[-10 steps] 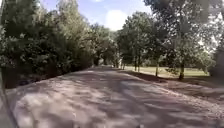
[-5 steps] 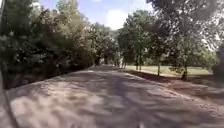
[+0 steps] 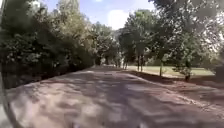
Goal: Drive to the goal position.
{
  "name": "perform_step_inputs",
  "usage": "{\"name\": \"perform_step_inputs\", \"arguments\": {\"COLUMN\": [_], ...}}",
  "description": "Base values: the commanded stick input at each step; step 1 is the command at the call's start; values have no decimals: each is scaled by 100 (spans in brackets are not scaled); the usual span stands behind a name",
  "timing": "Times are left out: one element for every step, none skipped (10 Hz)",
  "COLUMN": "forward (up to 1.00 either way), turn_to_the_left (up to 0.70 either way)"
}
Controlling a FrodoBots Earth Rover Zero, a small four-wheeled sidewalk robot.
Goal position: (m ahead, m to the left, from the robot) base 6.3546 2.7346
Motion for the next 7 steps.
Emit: {"name": "perform_step_inputs", "arguments": {"forward": [70, 70, 70, 70, 70, 70, 70], "turn_to_the_left": [0, 0, 0, 0, 0, 0, 0]}}
